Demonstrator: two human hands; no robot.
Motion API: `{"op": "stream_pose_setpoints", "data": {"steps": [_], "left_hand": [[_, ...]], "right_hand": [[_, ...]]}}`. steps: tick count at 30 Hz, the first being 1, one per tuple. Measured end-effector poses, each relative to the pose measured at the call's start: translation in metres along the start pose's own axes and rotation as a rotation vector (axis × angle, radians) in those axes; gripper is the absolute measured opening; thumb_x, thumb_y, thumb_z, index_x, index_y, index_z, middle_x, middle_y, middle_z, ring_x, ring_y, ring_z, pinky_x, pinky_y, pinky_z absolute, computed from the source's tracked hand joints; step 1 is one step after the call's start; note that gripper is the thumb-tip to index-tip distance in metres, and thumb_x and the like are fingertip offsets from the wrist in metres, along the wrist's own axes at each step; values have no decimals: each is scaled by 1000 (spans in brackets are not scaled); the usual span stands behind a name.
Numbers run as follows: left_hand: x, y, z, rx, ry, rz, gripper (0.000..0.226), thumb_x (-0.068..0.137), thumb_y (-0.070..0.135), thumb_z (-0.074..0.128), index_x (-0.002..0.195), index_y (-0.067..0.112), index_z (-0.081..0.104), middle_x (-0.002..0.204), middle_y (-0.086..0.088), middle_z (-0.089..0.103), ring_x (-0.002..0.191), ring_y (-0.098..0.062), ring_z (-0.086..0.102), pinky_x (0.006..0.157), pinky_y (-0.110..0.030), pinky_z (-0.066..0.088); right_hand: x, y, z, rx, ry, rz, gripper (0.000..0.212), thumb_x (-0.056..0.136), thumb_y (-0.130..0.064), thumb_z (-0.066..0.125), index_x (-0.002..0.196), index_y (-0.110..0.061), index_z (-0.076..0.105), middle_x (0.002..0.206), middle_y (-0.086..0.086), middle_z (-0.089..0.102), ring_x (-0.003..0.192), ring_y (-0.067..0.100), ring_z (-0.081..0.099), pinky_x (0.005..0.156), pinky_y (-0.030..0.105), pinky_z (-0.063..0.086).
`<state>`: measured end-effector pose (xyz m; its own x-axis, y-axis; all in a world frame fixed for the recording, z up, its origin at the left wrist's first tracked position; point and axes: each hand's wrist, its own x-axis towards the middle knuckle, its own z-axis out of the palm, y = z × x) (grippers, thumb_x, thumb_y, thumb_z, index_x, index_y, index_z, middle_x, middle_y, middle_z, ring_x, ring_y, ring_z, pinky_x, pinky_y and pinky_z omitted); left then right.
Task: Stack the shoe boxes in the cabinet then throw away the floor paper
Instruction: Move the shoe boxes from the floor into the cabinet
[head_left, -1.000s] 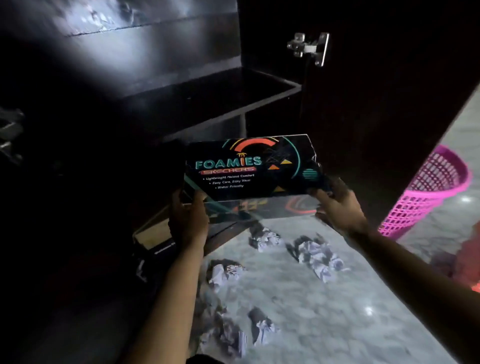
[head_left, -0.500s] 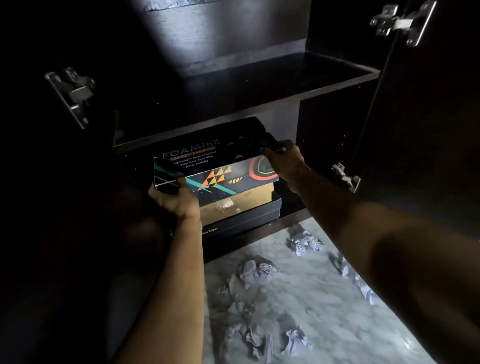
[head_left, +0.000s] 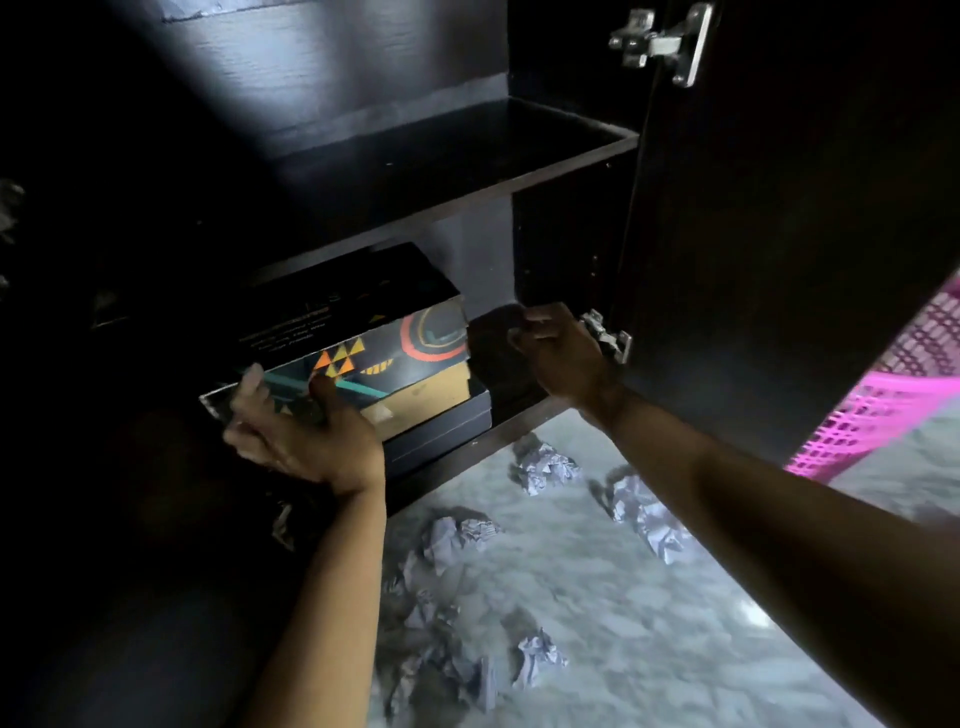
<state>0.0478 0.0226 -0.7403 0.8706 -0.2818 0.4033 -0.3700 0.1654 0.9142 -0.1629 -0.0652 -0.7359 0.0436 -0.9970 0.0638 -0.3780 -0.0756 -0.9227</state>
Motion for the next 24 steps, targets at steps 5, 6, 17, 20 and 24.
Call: {"op": "stream_pose_setpoints", "data": {"steps": [5, 6, 17, 20, 24], "left_hand": [[-101, 40, 28, -106, -526, 134, 38, 86, 12, 61, 124, 8, 61, 117, -2, 59, 100, -13, 56, 94, -28, 53], [-115, 42, 31, -125, -598, 110, 36, 85, 12, 60, 122, 13, 62, 116, -1, 60, 101, -16, 59, 91, -35, 54], [-377, 65, 48, -178, -1433, 178, 30, 82, 19, 64, 112, 19, 65, 100, 8, 57, 94, -20, 63, 85, -42, 54], [-441, 69, 57, -115, -1696, 64, 35, 86, 23, 69, 120, 20, 62, 114, -1, 62, 98, -16, 62, 90, -39, 55], [-510, 83, 76, 71, -1916, -131, 63, 83, 58, 67, 134, 25, 53, 136, -9, 53, 115, -25, 61, 93, -34, 49]], "right_hand": [[-85, 39, -79, -161, 113, 76, 36, 97, -28, 71, 129, -15, 64, 122, 1, 73, 109, 17, 68, 103, 35, 53], [-97, 48, -86, -194, 114, 93, 35, 97, -31, 71, 127, -17, 64, 123, 1, 72, 111, 18, 67, 103, 36, 52], [-262, 165, -248, -299, 607, 314, 39, 88, -38, 64, 119, -15, 67, 120, 6, 72, 112, 27, 67, 99, 49, 54], [-296, 186, -291, -362, 844, 402, 44, 85, -40, 61, 121, -16, 66, 123, 12, 64, 118, 33, 59, 104, 48, 49], [-320, 211, -338, -336, 979, 606, 50, 95, -34, 66, 139, -13, 56, 137, 20, 57, 134, 39, 47, 111, 42, 38]]}}
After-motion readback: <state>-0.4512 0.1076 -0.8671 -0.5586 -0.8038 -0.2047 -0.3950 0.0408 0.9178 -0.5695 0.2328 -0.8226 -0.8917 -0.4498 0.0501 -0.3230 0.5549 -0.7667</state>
